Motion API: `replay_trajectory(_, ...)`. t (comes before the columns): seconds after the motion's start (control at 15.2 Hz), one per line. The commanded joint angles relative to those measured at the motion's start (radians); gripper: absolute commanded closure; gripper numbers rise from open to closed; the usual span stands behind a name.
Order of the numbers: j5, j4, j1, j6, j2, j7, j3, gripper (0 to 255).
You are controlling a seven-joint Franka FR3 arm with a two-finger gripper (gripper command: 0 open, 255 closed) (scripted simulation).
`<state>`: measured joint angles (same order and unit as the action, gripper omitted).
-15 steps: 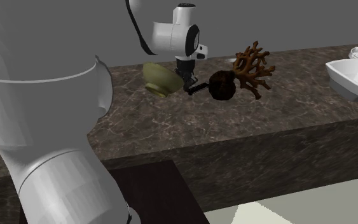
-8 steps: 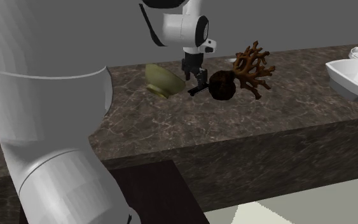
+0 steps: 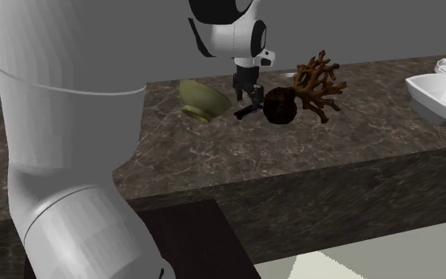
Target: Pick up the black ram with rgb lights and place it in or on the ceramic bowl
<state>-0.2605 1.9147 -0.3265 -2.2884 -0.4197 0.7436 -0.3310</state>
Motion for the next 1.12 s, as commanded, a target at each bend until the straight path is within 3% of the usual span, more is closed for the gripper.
replay_trajectory(0.0, -0.013, 0.005, 0.000, -0.026, -0.026, 0.008, 0.011, 0)
replay_trajectory(0.53, -0.014, 0.005, 0.001, -0.026, -0.026, 0.008, 0.009, 0)
replay_trajectory(0.59, -0.014, 0.003, 0.003, -0.024, -0.026, 0.006, 0.010, 255)
replay_trajectory(1.06, -0.018, -0.012, -0.006, -0.021, -0.039, 0.015, 0.010, 255)
